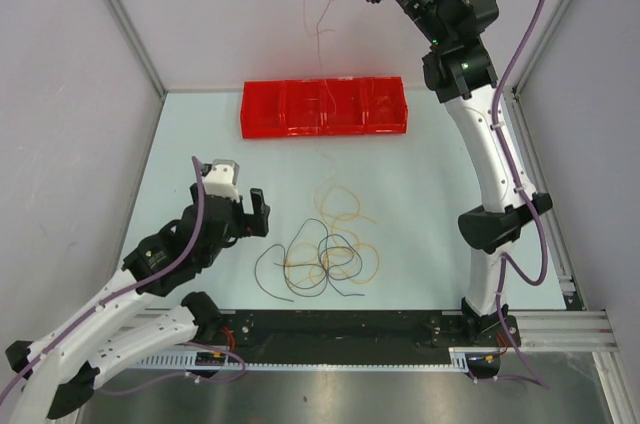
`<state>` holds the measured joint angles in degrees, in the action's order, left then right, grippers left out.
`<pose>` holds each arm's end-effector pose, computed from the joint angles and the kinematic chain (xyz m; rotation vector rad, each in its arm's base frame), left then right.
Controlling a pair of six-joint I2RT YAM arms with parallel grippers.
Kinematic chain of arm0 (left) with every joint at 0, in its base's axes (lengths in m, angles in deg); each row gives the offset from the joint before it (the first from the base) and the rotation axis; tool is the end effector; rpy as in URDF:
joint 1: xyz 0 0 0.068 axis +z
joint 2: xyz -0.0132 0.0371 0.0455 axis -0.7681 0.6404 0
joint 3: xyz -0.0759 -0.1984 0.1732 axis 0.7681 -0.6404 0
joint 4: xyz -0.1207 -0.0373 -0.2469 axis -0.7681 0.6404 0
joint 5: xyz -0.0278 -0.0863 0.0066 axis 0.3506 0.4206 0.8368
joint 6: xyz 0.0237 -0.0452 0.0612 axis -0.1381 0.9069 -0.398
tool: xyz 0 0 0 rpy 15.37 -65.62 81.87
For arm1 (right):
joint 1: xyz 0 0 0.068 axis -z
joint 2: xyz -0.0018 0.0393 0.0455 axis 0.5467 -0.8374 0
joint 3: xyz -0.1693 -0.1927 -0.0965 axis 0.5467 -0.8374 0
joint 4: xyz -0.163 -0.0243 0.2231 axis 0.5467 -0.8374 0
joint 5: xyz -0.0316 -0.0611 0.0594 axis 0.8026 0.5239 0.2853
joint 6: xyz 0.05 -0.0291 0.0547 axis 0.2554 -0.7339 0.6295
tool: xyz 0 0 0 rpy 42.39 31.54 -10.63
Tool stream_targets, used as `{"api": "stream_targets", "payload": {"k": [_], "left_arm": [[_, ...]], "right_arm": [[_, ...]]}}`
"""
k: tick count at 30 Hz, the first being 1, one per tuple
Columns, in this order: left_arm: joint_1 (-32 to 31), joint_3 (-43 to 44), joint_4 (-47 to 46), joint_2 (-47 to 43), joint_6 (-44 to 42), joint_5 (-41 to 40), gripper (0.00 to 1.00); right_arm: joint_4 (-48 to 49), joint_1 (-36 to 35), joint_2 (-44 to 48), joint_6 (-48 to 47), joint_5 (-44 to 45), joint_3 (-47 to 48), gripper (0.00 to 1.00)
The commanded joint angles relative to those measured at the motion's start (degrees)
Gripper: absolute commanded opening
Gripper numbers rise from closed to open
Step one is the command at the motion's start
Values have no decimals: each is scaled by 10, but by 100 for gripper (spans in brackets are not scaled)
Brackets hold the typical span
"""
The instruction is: Untangle the cables
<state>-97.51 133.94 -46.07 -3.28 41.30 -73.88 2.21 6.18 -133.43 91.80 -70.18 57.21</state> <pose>0.1411 -0.1016 0.3178 0.0964 2.0202 -0.2307 0.3605 0.2111 0.6321 -0.3476 1.0454 1.0503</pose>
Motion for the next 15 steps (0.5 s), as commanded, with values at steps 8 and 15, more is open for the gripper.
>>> {"api": "stream_targets", "payload": {"k": [8,15], "left_arm": [[1,17,56,-12,27,2,99],[0,-11,28,-78,22,8,100]], "right_arm": [[84,63,-124,-46,36,23,0],[106,76,-182,-76,56,20,0]]}}
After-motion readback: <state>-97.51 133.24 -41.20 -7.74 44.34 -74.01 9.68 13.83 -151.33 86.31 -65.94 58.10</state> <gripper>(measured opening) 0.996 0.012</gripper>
